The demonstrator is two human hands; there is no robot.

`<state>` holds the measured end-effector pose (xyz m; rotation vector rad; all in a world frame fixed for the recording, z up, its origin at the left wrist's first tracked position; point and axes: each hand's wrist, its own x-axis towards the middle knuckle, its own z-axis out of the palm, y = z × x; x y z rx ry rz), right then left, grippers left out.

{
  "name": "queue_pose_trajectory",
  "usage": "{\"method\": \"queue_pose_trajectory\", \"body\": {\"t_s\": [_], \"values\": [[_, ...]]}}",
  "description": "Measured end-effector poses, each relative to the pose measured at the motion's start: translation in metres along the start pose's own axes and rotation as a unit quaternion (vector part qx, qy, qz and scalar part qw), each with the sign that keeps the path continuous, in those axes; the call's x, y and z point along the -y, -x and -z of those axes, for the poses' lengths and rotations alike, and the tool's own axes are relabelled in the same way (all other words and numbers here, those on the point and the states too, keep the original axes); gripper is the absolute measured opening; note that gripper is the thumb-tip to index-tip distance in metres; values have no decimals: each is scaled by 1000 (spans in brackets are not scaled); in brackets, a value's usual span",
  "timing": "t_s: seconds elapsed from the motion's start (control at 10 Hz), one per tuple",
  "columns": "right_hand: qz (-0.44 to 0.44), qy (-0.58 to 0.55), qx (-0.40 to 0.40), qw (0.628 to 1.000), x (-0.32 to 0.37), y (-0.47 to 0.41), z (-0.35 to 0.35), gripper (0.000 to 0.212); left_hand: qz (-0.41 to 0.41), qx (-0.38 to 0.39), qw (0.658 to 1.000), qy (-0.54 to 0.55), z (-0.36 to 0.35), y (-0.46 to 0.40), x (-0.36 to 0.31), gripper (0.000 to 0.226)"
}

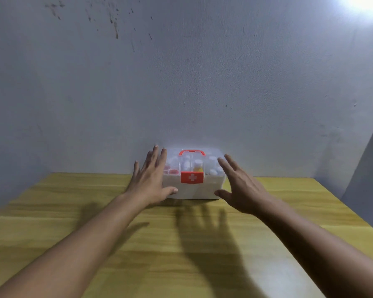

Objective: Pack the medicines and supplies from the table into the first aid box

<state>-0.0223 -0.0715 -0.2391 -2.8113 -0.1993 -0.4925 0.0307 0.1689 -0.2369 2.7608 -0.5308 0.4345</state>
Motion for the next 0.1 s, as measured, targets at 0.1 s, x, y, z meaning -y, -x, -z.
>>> {"method": "queue_pose_trajectory", "body": {"t_s": [0.1], "values": [[4,-89,-39,995,-7,75,15,79,-8,-48,996,79,14,68,21,105]]}}
